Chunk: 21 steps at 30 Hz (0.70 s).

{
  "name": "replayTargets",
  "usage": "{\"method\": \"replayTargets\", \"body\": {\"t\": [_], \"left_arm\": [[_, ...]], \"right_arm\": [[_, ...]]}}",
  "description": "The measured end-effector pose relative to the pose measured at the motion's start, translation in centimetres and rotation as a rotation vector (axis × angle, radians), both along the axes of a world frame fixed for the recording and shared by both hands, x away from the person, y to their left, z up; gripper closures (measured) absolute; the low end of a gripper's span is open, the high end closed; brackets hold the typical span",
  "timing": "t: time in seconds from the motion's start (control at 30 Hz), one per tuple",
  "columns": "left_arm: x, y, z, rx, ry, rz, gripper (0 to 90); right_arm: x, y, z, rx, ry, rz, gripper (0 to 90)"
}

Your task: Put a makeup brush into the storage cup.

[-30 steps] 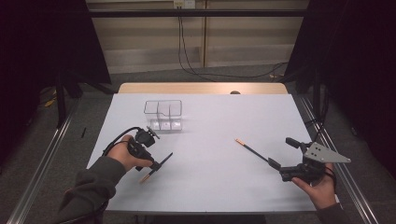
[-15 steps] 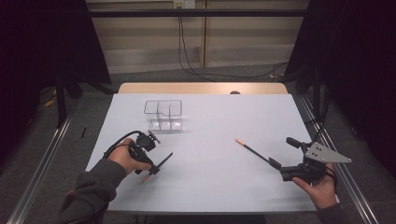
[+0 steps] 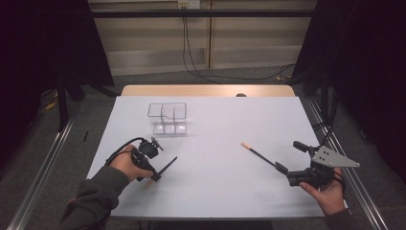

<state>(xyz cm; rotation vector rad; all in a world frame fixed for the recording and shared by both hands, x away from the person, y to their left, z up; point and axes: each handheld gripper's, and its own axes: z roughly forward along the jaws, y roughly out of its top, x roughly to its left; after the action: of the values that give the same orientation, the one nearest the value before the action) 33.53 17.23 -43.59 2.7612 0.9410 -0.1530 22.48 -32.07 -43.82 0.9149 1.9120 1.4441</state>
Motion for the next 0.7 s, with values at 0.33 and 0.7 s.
{"method": "replayTargets", "body": {"t": [0.33, 0.7], "left_arm": [[-0.11, 0.06, -0.39, 0.016, -0.005, 0.000, 63.2], [0.08, -0.41, -0.50, 0.066, -0.017, 0.008, 72.2]], "right_arm": [[0.00, -0.11, 0.00, -0.001, -0.003, -0.002, 0.8], [-0.02, -0.10, -0.11, -0.011, -0.002, 0.000, 0.9]]}}
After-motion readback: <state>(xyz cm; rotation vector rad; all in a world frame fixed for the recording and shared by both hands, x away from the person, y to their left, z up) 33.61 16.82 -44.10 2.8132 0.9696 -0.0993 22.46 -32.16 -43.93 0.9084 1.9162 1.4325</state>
